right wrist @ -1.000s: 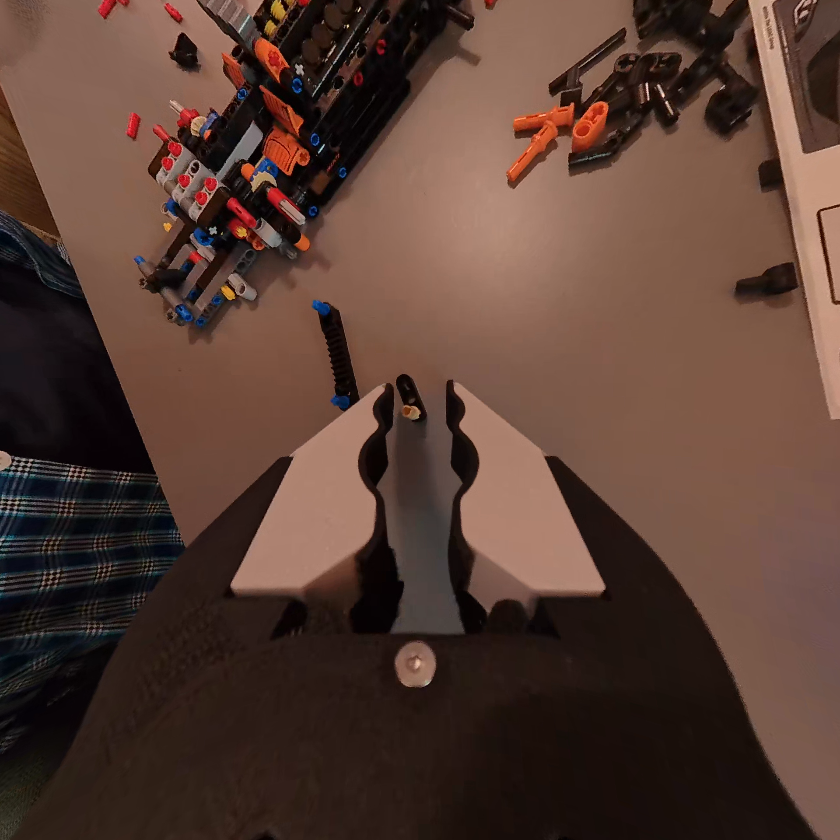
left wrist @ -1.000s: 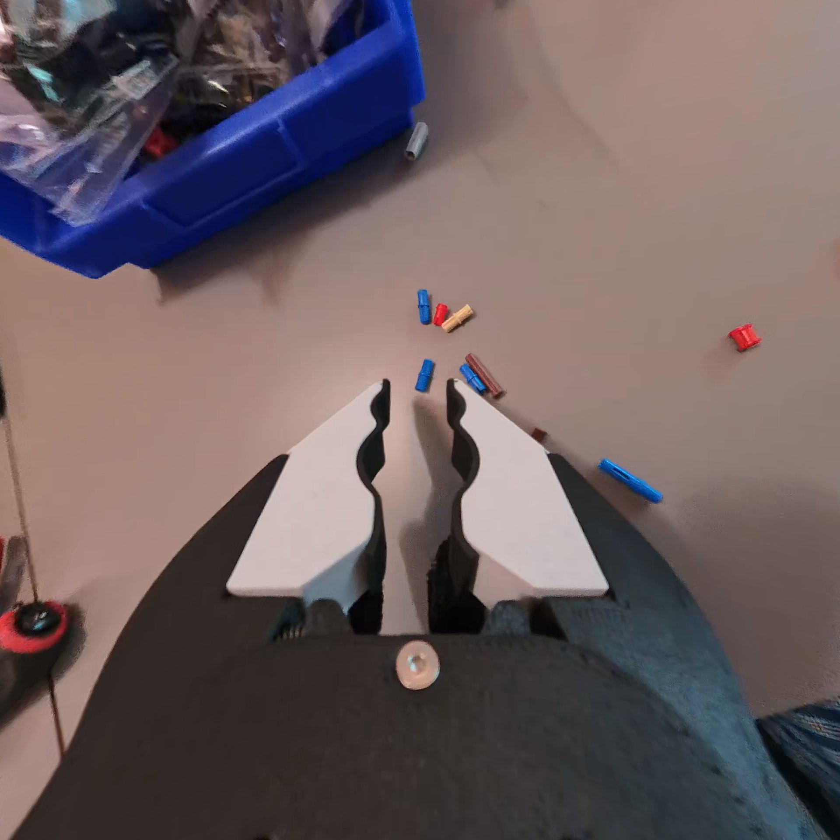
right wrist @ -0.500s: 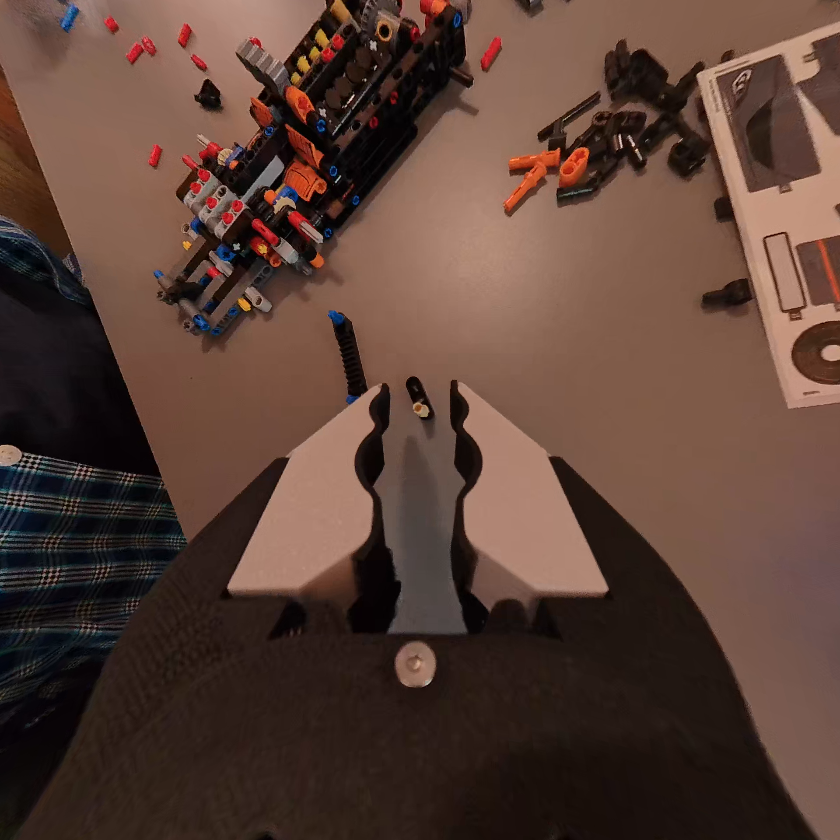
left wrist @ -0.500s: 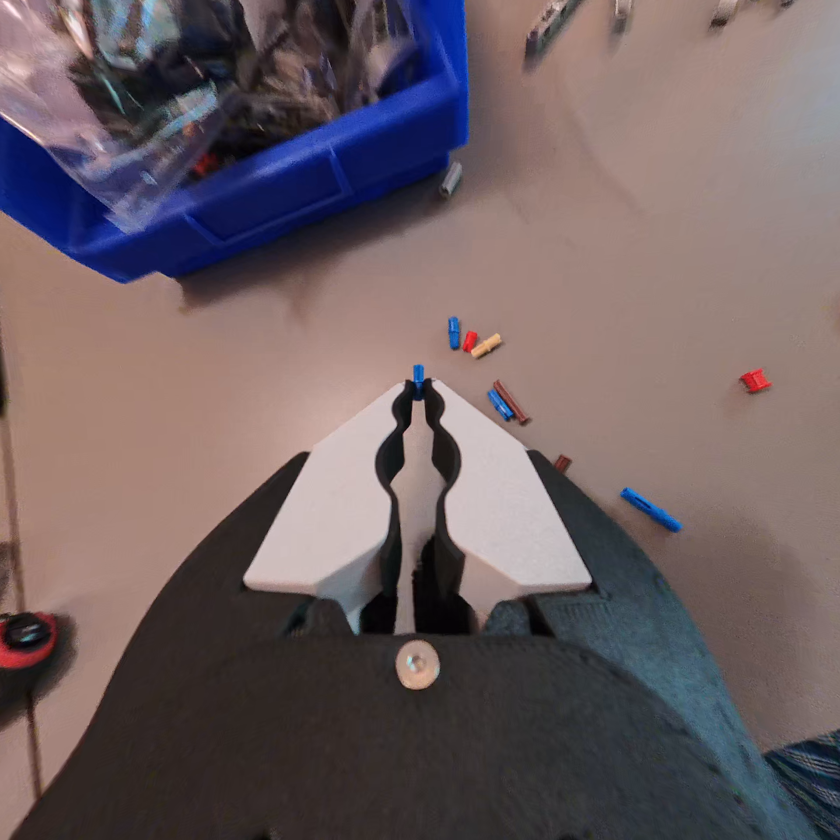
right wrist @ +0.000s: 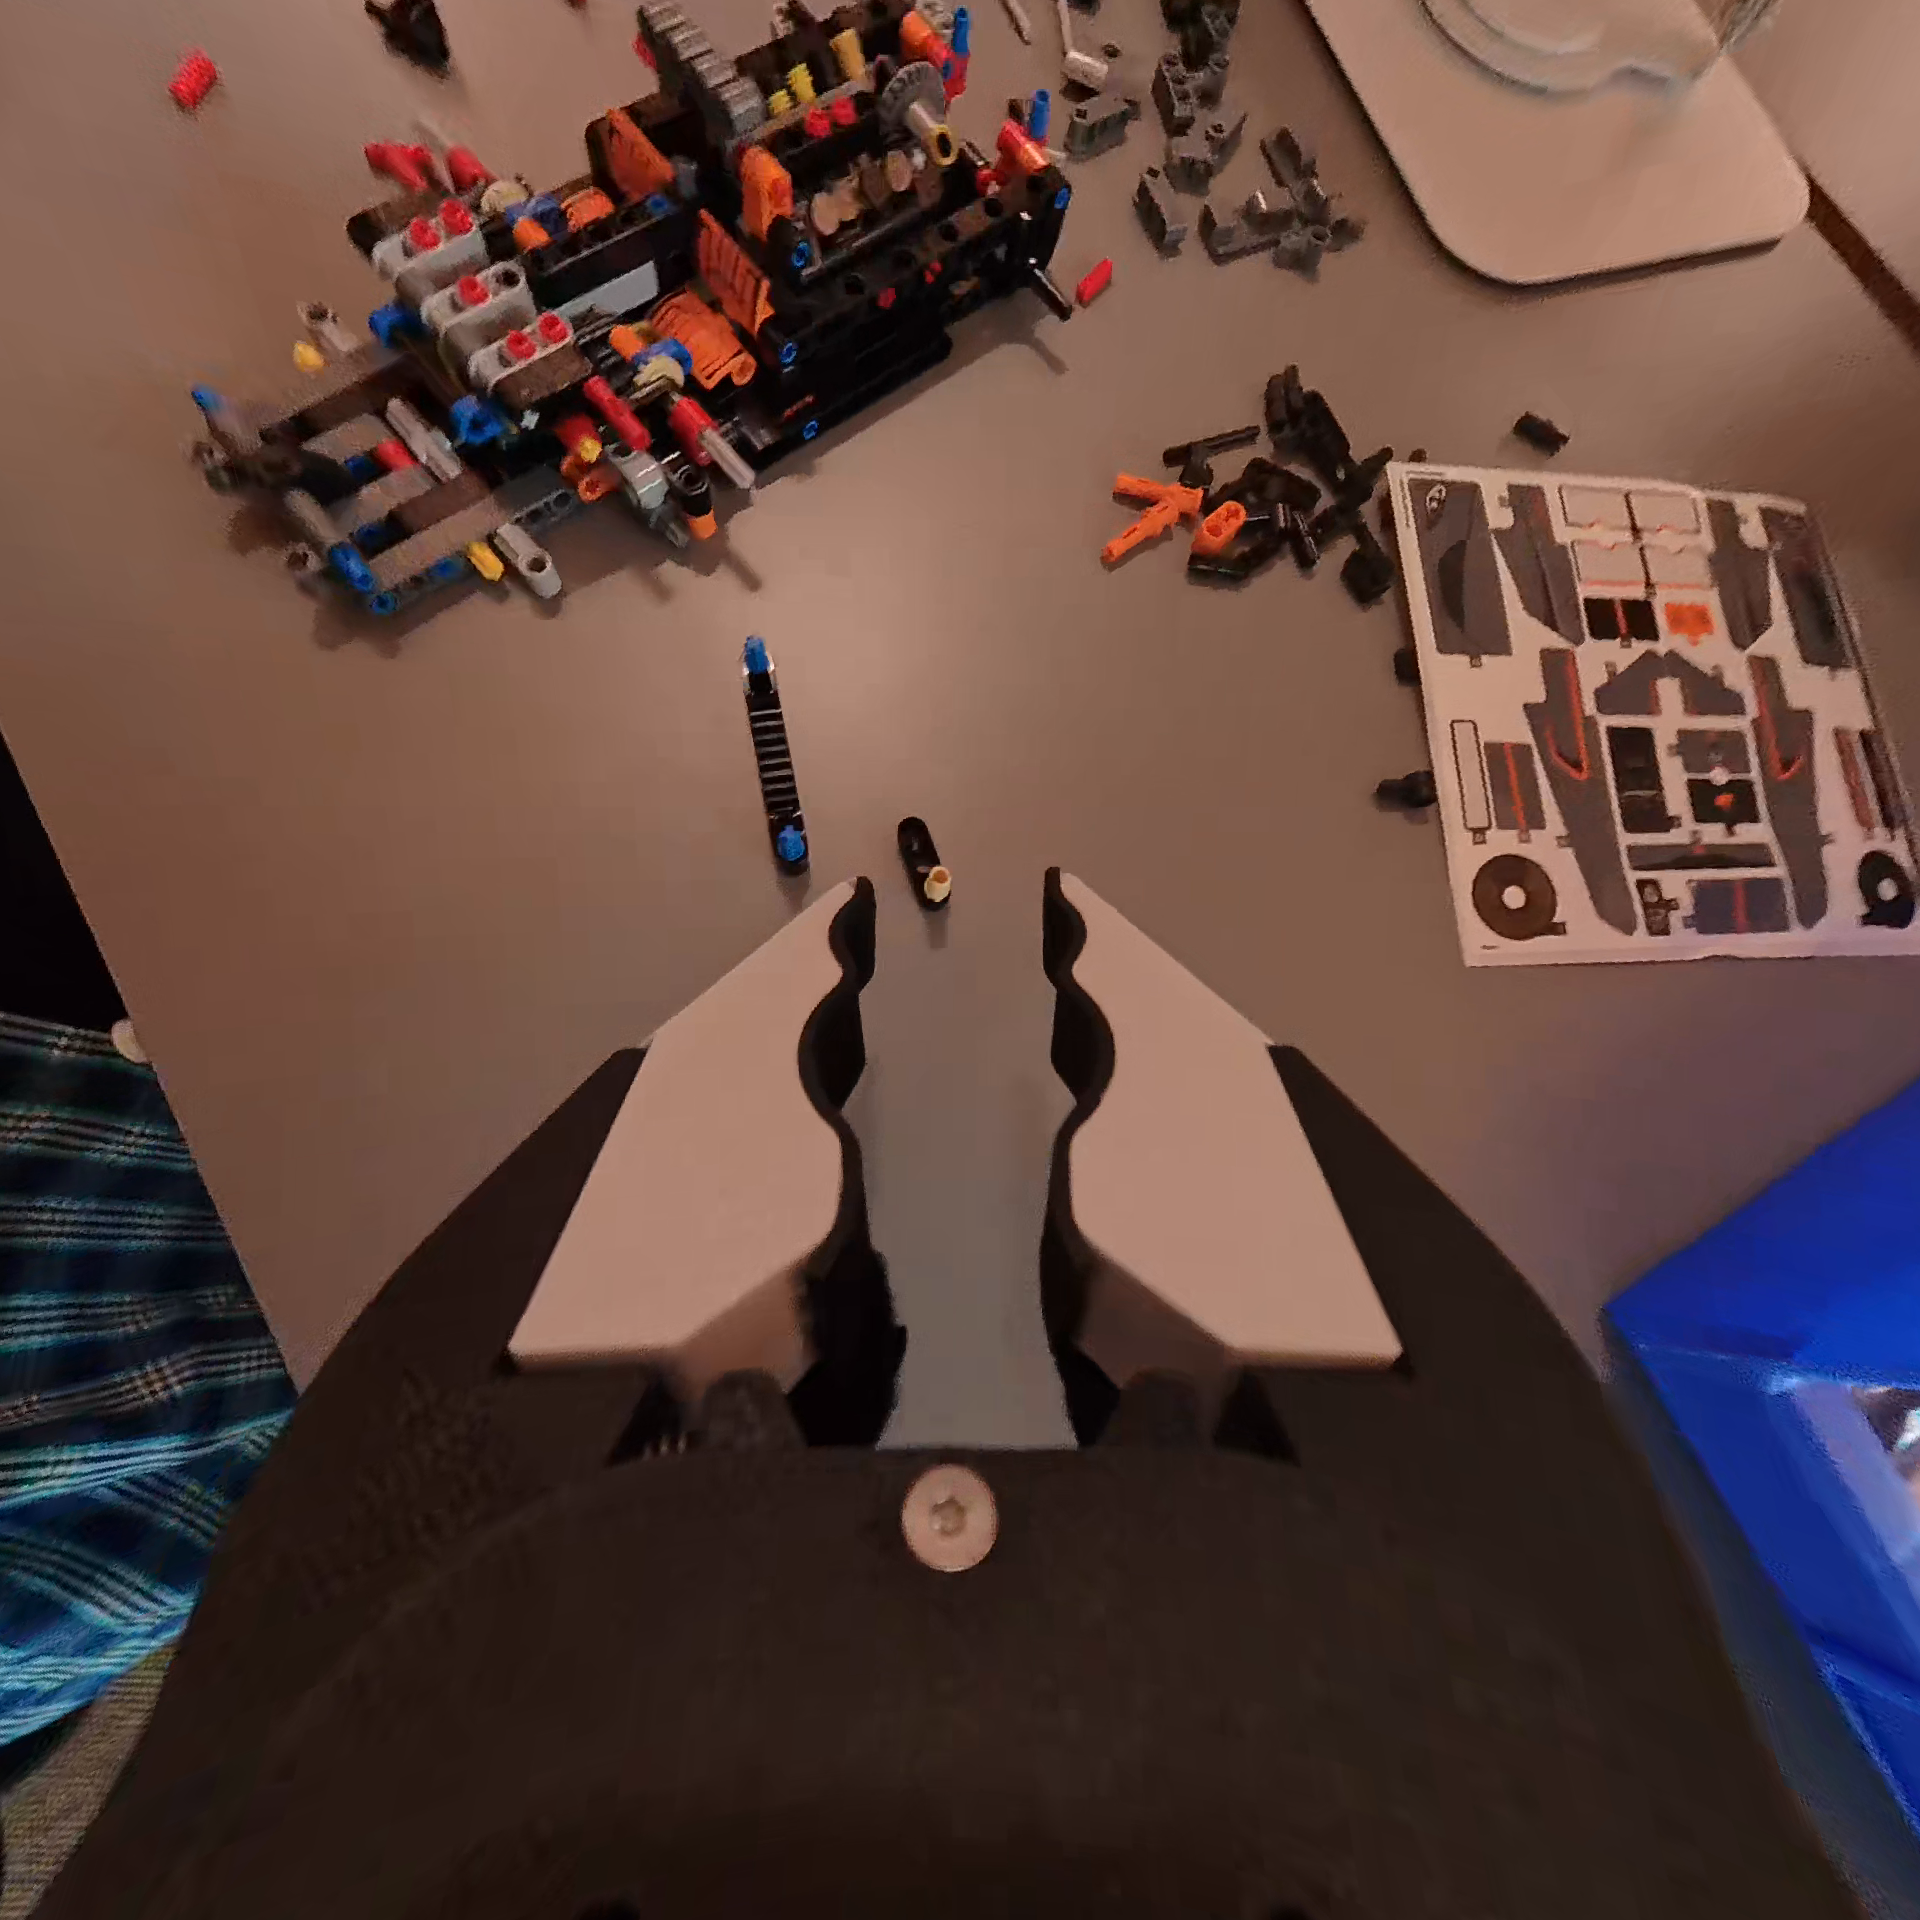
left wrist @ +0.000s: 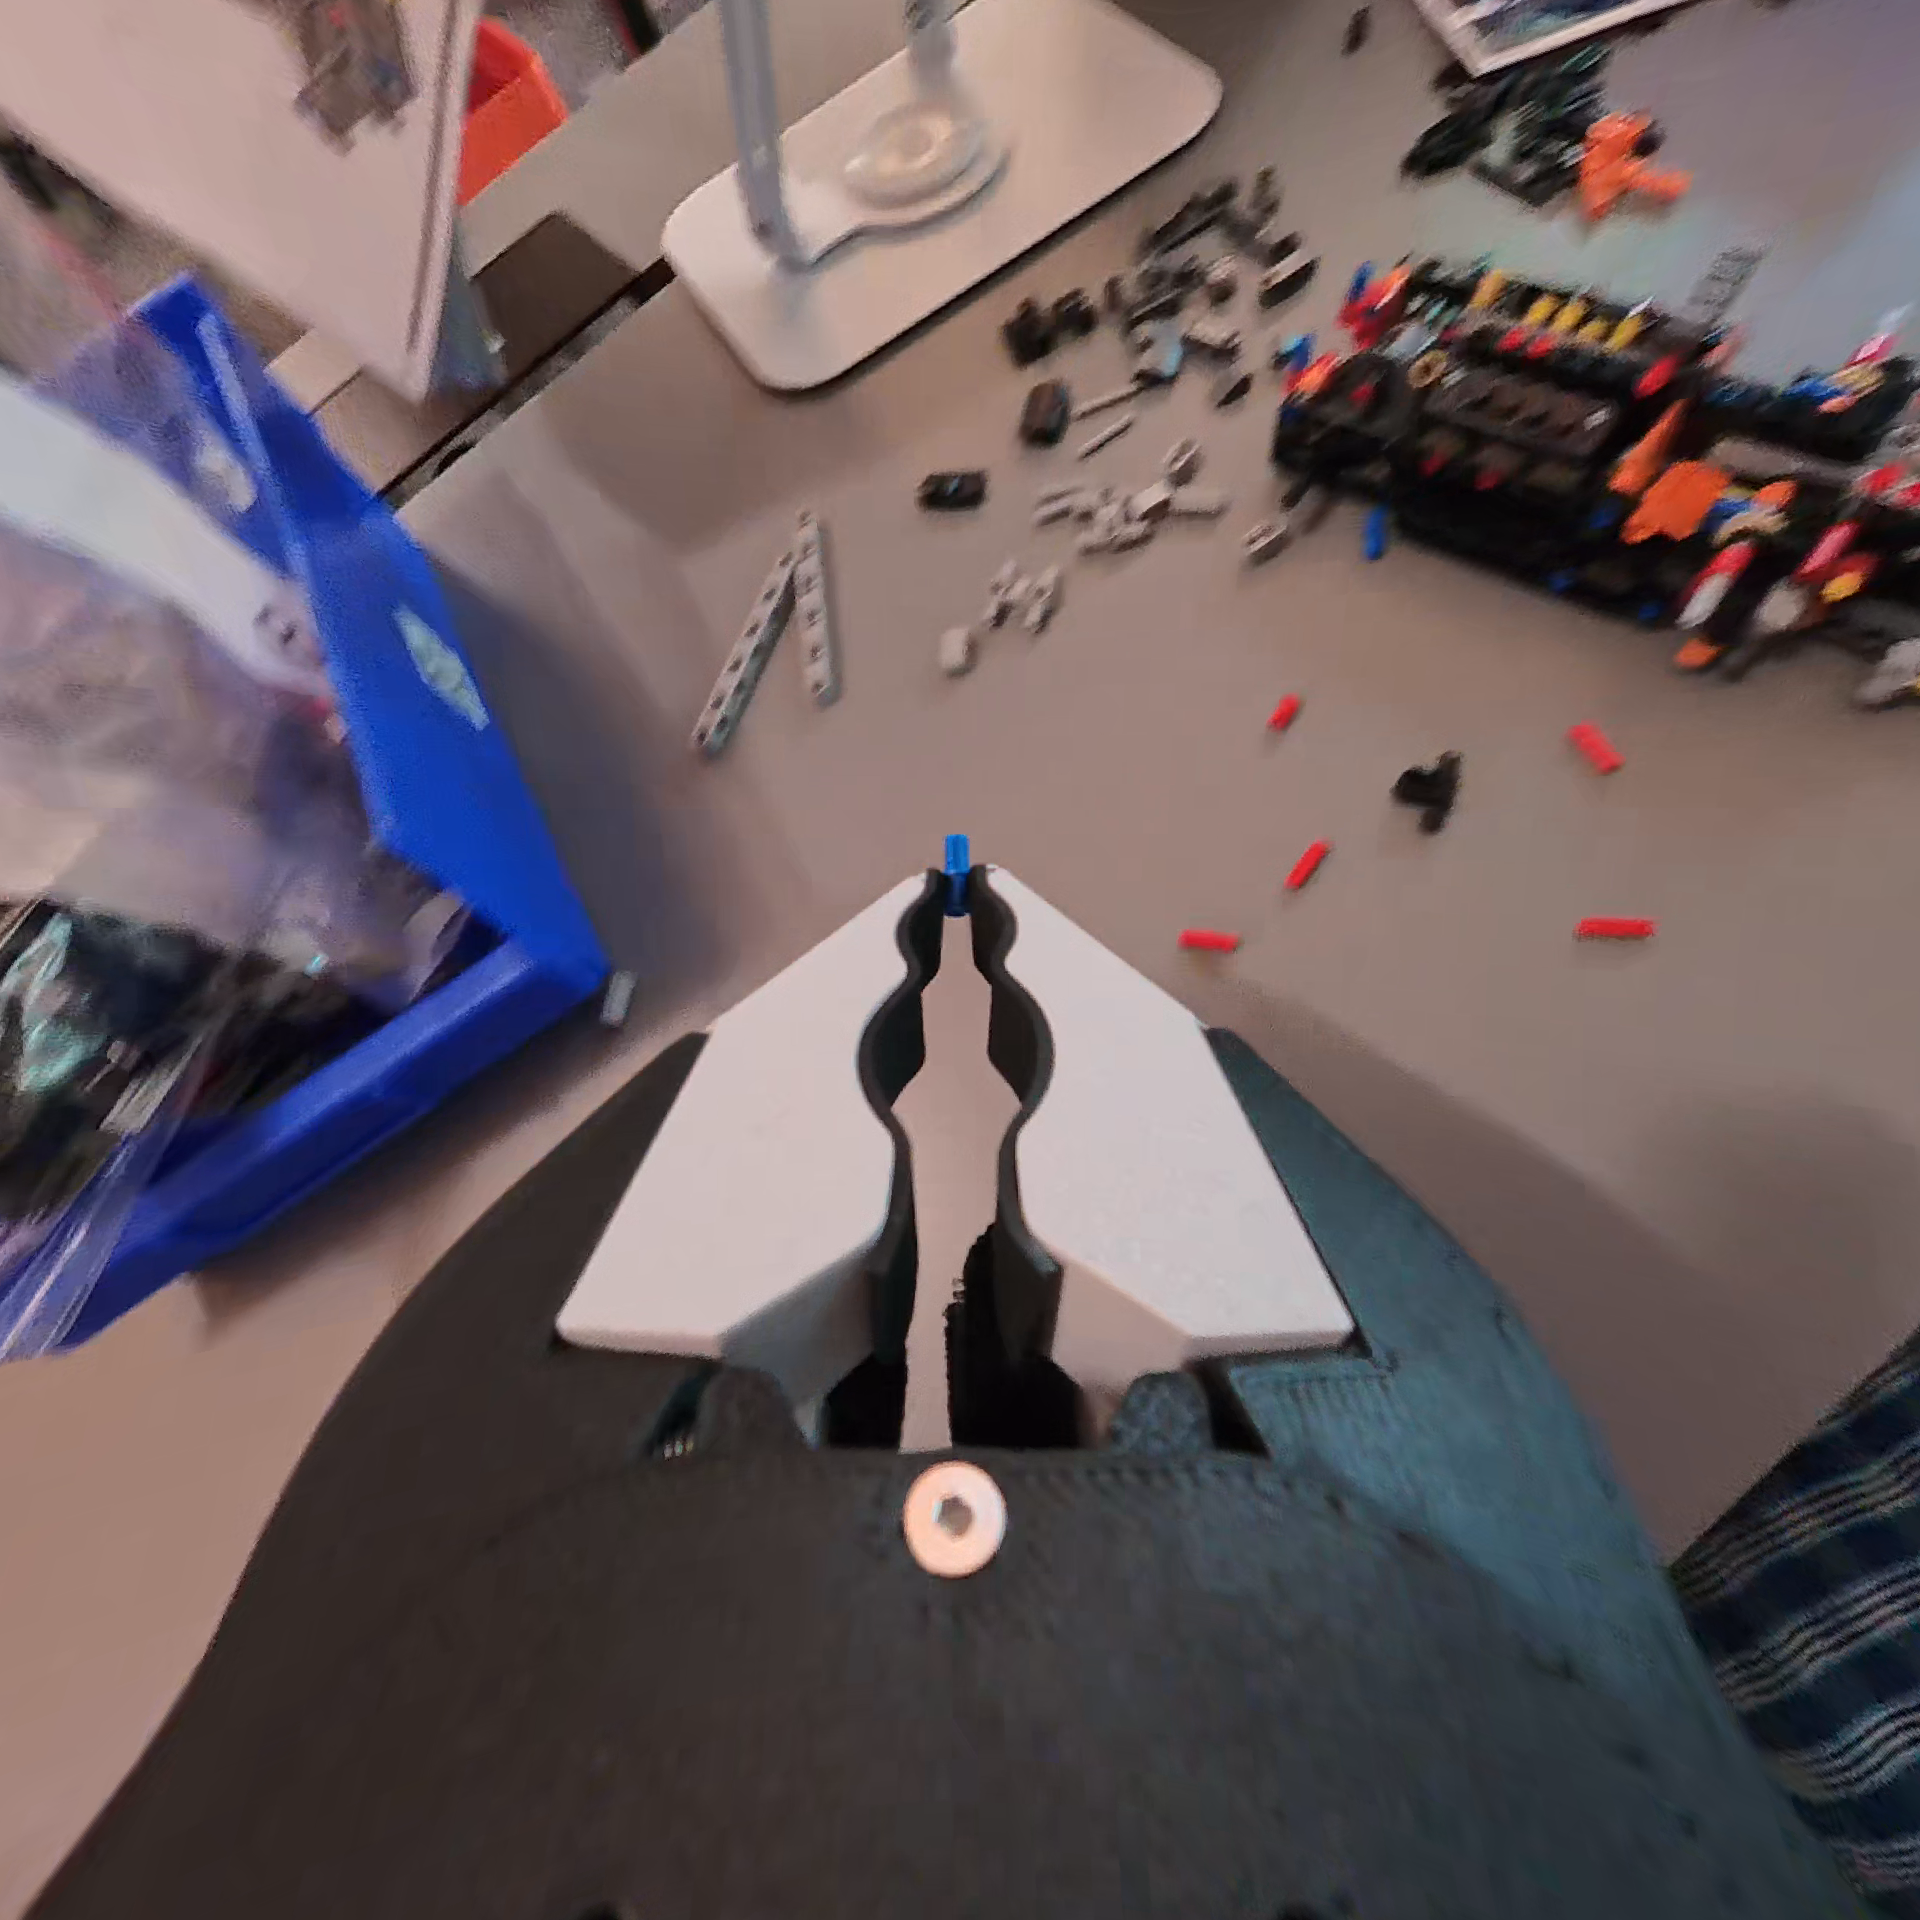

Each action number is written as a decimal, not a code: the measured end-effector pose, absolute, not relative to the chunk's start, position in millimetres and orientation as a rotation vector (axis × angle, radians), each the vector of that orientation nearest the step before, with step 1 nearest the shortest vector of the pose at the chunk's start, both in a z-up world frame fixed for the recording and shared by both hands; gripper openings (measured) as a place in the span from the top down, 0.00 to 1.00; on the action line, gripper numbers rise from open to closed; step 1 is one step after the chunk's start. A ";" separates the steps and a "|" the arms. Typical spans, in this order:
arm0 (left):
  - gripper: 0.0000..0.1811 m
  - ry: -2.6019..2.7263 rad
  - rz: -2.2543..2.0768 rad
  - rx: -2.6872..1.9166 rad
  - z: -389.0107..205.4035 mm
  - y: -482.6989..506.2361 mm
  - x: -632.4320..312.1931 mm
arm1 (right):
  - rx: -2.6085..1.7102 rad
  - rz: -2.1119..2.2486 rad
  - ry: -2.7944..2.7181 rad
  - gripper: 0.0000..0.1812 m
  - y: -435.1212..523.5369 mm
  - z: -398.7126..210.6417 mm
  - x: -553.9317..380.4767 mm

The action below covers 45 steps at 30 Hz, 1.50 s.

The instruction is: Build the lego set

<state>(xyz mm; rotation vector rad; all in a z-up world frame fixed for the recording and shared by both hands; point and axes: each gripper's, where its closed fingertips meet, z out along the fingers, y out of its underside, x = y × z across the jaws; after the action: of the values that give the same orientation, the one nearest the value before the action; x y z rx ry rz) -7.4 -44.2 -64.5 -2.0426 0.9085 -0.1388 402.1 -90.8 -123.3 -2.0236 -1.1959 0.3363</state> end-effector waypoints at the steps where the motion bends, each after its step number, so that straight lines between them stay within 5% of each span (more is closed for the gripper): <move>1: 0.98 0.924 -0.166 -2.030 -62.9 -43.7 4.5 | -2.006 0.303 -1.217 0.83 -93.0 -123.4 401.1; 10: 0.98 0.981 -0.346 -1.951 -57.0 -49.0 68.5 | -1.883 0.144 -1.314 0.82 -101.8 -125.6 388.3; 45: 0.98 0.949 -0.493 -1.949 -65.6 -54.9 79.1 | -1.859 0.090 -1.316 0.81 -99.1 -122.4 393.0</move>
<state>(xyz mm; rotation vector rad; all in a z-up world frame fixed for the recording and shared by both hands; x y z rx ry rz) 79.1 -54.9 -65.6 -1.9485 0.9490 -0.4930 393.0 -99.1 -122.4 -1.8588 -1.3157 0.0900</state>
